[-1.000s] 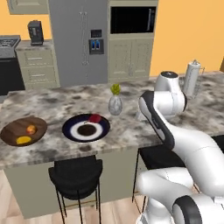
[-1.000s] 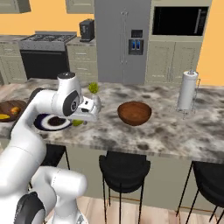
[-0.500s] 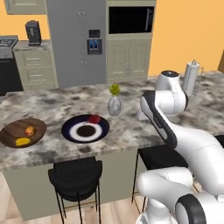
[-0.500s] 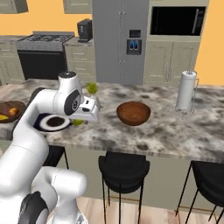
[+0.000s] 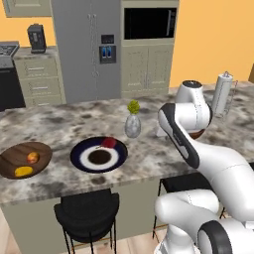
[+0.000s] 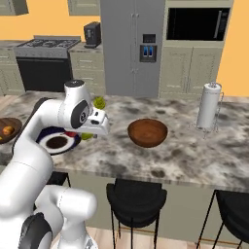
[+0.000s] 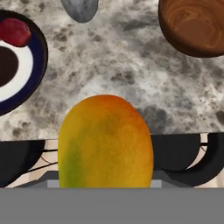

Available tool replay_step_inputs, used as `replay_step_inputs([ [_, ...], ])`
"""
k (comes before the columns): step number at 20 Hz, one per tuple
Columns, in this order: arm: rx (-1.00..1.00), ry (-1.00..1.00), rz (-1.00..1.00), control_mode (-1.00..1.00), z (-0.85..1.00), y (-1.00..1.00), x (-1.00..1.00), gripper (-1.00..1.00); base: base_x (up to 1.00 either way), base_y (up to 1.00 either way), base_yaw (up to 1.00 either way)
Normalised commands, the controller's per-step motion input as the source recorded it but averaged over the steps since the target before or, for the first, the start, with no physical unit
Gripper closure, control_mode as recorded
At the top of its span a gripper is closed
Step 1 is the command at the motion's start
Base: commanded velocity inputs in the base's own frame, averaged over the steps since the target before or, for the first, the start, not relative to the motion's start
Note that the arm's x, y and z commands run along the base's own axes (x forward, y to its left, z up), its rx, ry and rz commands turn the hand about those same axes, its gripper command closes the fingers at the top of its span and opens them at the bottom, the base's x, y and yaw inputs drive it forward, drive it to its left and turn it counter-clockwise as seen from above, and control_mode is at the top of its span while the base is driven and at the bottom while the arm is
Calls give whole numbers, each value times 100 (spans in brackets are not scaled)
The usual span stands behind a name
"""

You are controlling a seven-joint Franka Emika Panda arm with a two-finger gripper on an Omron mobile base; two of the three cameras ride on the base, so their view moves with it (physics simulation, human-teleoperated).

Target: Take the fruits from the plate on the dining counter and place two fruits in each bowl.

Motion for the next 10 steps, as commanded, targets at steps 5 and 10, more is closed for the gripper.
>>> replay_step_inputs([
  [5, 0, 0, 0, 100, 0, 0, 0, 100, 71, 0, 15],
  [10, 0, 0, 0, 100, 0, 0, 0, 100, 58, 0, 18],
])
